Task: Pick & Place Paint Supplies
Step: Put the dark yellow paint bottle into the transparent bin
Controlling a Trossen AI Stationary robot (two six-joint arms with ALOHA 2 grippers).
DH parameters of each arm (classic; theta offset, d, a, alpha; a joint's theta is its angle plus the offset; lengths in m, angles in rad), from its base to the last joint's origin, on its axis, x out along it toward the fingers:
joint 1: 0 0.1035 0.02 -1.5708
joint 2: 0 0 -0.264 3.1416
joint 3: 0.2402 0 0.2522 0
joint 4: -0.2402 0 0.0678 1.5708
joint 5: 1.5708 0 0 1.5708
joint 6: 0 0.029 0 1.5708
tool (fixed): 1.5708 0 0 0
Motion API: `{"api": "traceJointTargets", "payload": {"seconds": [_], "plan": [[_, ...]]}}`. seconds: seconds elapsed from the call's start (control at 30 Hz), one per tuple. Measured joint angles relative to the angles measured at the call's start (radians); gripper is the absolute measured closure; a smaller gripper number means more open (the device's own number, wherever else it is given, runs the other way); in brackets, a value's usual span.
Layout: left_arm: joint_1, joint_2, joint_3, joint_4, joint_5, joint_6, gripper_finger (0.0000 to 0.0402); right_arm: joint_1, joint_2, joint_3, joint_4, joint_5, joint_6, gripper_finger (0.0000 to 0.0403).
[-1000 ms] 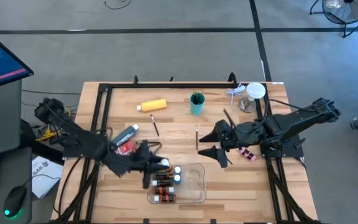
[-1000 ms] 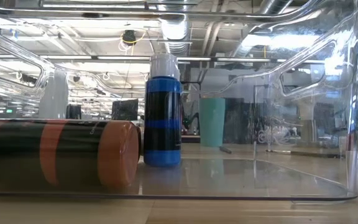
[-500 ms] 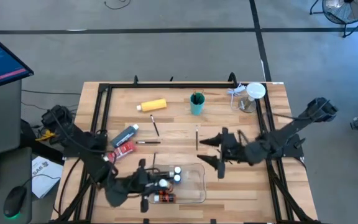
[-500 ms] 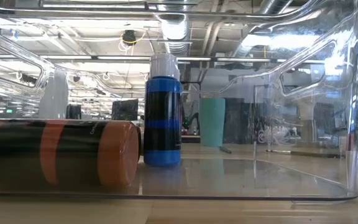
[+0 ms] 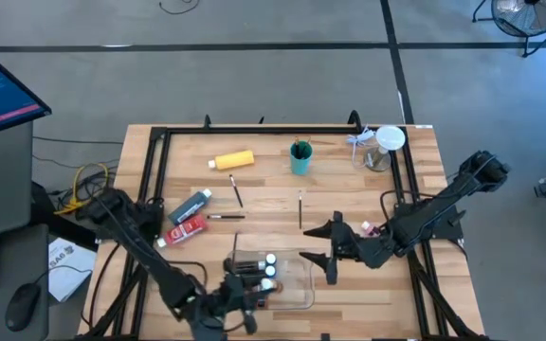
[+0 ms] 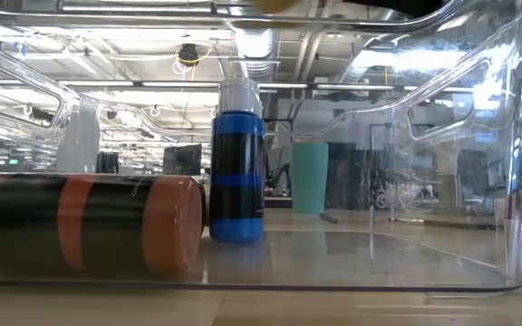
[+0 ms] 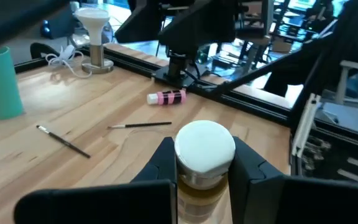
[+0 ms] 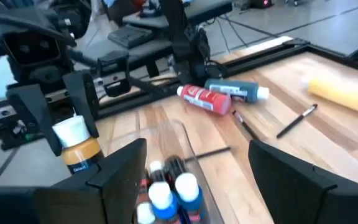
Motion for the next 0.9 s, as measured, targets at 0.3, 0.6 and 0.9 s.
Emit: {"api": "traceJointTargets", "payload": {"seconds": [0.3,0.6,0.9], "plan": [[-0.021,0.057,0.089,-0.212,-0.008,-0.104,0.0371,0.037,-0.002,-0.049,-0.001,0.000,-0.020,0.0127],[-0.036,0.077,0.090,-0.314,0.009,-0.188,0.0371,0.038,-0.001,-0.049,0.003,0.021,-0.045,0.0126],[-0.006,0.122,0.089,-0.309,0.099,-0.183,0.0371,0.037,-0.001,-0.049,0.002,0.021,-0.048,0.0127]]}}
